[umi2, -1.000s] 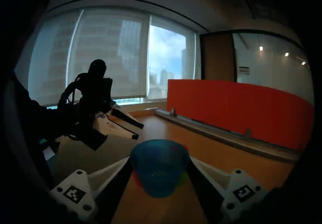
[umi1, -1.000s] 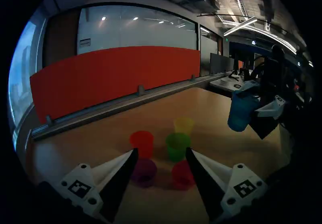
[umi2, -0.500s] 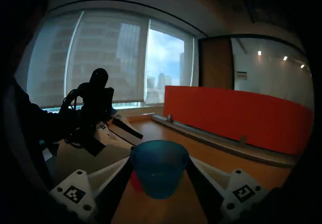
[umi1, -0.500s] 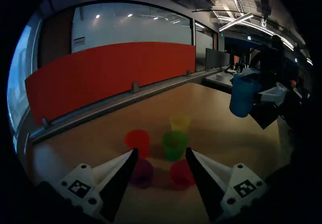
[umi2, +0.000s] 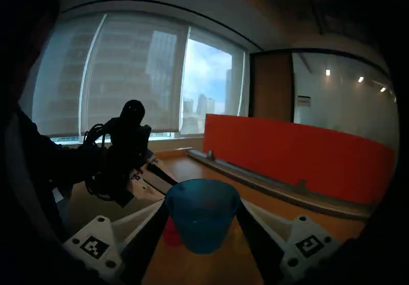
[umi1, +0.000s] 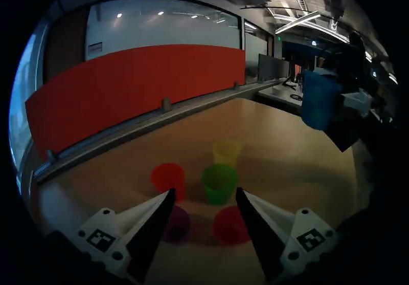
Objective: Pour water
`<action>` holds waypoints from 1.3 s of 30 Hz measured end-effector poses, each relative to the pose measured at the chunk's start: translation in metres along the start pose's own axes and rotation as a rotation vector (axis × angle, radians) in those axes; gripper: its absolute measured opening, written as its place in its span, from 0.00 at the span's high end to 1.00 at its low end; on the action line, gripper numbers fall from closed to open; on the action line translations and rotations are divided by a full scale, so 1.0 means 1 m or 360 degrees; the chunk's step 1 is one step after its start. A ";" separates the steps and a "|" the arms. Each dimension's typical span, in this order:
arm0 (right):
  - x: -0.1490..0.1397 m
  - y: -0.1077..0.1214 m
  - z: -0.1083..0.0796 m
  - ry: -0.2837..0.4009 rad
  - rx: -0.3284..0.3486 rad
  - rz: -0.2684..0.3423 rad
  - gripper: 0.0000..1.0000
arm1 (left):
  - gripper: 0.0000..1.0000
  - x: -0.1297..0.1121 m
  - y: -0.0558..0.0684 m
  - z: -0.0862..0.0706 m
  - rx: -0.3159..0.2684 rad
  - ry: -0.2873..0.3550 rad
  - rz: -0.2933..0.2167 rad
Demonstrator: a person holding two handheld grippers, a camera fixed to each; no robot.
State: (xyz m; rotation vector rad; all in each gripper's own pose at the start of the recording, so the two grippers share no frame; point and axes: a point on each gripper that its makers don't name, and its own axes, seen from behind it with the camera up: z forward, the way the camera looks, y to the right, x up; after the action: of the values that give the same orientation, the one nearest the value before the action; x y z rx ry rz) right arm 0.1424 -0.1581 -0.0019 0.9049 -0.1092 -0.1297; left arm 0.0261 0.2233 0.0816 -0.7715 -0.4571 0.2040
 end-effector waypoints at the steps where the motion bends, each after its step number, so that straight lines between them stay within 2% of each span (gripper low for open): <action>1: 0.002 0.001 0.000 0.0003 -0.0002 0.0002 0.09 | 0.13 0.000 0.001 0.002 -0.0004 -0.0004 0.0000; 14: 0.017 0.017 -0.012 0.0018 -0.0072 0.0005 0.09 | 0.13 -0.001 0.006 0.030 -0.0047 -0.0056 -0.0021; 24: 0.016 0.037 -0.020 0.0000 -0.0168 0.0000 0.09 | 0.13 -0.008 0.015 0.051 -0.0082 -0.0122 0.0017; 39: 0.013 0.051 -0.026 -0.0024 -0.0216 -0.0011 0.09 | 0.13 -0.020 0.020 0.078 -0.0108 -0.0227 0.0047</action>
State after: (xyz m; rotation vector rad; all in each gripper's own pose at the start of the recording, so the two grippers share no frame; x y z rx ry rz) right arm 0.1622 -0.1089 0.0225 0.7694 -0.1096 -0.1486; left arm -0.0287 0.2791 0.1093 -0.8339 -0.5901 0.2734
